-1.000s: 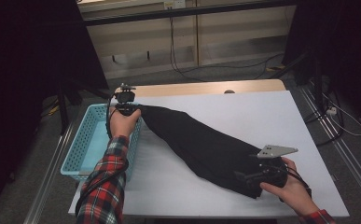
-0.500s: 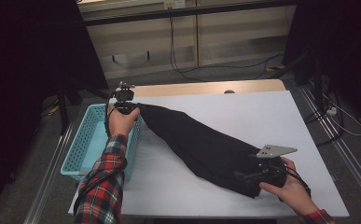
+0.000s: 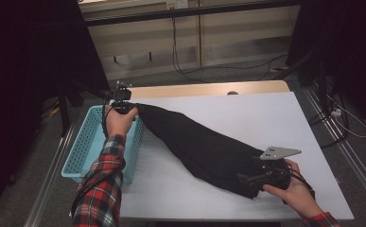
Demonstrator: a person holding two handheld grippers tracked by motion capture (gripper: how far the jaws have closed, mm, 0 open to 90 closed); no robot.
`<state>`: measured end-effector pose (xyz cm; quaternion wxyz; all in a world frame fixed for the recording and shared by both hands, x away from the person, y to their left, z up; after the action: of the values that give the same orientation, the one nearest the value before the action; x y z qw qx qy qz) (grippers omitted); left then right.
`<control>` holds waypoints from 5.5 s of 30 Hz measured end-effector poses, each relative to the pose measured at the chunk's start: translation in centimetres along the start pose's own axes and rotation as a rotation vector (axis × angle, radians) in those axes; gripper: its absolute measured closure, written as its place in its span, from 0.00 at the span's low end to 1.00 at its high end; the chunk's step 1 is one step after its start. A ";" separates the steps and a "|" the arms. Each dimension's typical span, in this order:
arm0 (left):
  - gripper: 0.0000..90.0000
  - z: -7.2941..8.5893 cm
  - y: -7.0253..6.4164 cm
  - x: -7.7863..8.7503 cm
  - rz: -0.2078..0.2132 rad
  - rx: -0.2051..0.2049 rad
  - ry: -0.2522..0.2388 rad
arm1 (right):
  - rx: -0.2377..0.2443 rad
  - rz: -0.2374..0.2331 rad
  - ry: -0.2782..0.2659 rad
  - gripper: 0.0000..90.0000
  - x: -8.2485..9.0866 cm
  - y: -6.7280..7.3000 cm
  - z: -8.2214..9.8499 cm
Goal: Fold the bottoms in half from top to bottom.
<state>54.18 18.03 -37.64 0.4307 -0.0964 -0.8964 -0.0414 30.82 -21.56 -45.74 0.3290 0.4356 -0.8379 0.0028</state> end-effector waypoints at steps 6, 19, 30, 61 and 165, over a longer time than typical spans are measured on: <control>0.94 0.0 -0.4 -0.2 0.016 -0.004 0.005 | -0.004 0.001 -0.002 0.15 0.1 -0.1 0.1; 0.94 0.6 -5.2 0.7 0.141 -0.079 -0.041 | 0.001 0.000 0.004 0.15 0.1 0.0 0.2; 0.94 2.4 -8.7 0.9 0.246 -0.132 -0.057 | 0.006 -0.007 0.008 0.15 -0.1 0.3 0.1; 0.93 9.2 -14.8 0.1 0.433 -0.242 -0.076 | 0.008 -0.003 0.018 0.15 -0.3 0.3 0.3; 0.14 10.3 -11.9 2.3 0.348 -0.246 -0.188 | 0.138 0.063 0.049 0.58 -9.7 0.5 -6.3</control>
<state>42.46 8.35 -42.21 0.3309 -0.3045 -0.8907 -0.0662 37.86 -12.38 -45.99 0.3182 0.4304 -0.8407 0.0815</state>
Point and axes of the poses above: each handheld gripper's, and its own axes: x roughly backward along the jaws, z roughly out of its underside, y roughly to its left, the point moved 4 cm from there along -x, roughly forward along the jaws, and after that the axes turned 12 degrees about -z, right-handed, at the moved point
